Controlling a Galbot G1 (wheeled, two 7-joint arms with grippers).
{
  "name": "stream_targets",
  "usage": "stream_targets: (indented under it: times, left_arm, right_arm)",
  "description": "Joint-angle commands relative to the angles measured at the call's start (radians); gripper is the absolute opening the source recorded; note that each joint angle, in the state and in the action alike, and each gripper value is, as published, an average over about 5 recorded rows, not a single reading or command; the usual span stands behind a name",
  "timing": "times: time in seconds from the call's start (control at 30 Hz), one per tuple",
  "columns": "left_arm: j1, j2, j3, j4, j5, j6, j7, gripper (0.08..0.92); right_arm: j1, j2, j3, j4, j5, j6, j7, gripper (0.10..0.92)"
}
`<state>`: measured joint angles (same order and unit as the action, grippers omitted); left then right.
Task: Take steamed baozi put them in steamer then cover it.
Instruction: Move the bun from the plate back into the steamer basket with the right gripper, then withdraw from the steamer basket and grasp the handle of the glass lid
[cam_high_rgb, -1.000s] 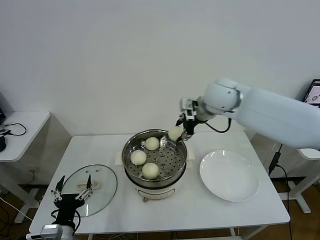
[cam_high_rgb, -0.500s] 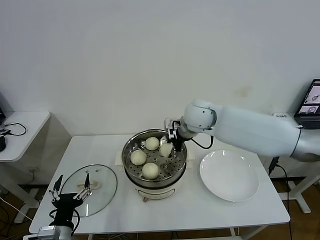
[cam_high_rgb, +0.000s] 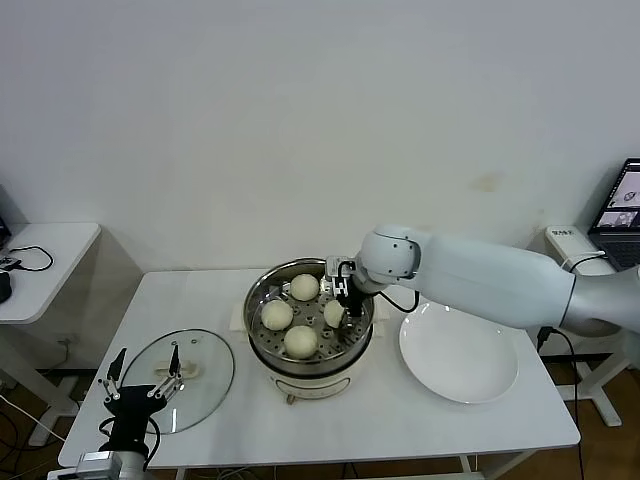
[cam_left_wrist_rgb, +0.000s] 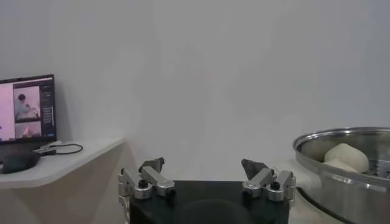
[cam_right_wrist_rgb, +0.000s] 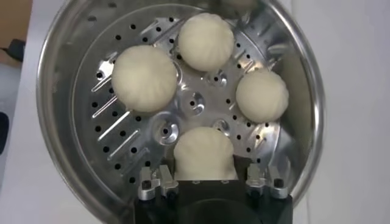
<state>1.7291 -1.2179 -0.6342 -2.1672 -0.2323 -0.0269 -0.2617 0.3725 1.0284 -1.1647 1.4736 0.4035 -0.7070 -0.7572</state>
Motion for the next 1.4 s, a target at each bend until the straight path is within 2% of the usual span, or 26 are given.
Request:
stream_targets:
  times: [0.03,0.2,0.4,0.53,0.7,0.77,0.9,1.03,1.2,1.4]
  left_arm:
    - [0.001,-0.001,0.000,0.002,0.001,-0.003,0.001,0.823]
    - [0.001,-0.001,0.000,0.002,0.002,-0.003,0.001,0.823]
    - [-0.005,-0.001,0.004,0.003,0.005,0.000,0.002,0.823]
    - [-0.009,-0.001,0.005,0.007,0.004,0.000,0.002,0.823]
    - [-0.013,-0.002,0.005,0.020,0.001,-0.001,0.003,0.823]
    - [-0.016,-0.005,0.004,0.027,0.001,-0.001,0.003,0.823]
    - [-0.025,-0.011,0.006,0.040,0.003,-0.003,0.003,0.823]
    - [-0.036,-0.020,0.008,0.055,0.010,-0.011,0.003,0.823]
    - [-0.046,-0.038,0.020,0.079,0.046,-0.030,0.001,0.823]
    - [-0.056,-0.054,0.032,0.130,0.176,-0.055,-0.017,0.823]
  right_arm:
    - [-0.015,0.000,0.011,-0.004,-0.027,-0.003,0.007,0.652]
    - [0.005,-0.033,0.039,0.034,-0.017,-0.003,0.002,0.782]
    - [-0.001,-0.101,0.121,0.112,0.025,0.012,0.056,0.822]
    - [-0.078,-0.159,0.215,0.176,0.081,0.028,0.205,0.823]
    - [-0.319,-0.251,0.408,0.269,0.176,0.142,0.512,0.823]
    - [-0.446,-0.288,0.513,0.306,0.168,0.224,0.615,0.823]
    - [-0.738,-0.320,0.768,0.348,0.064,0.396,0.702,0.823]
    - [-0.997,-0.294,1.019,0.351,-0.037,0.566,0.721,0.823]
    - [-1.302,-0.166,1.338,0.325,-0.160,0.809,0.722,0.823]
    - [-1.583,0.049,1.716,0.350,-0.126,0.933,0.636,0.823]
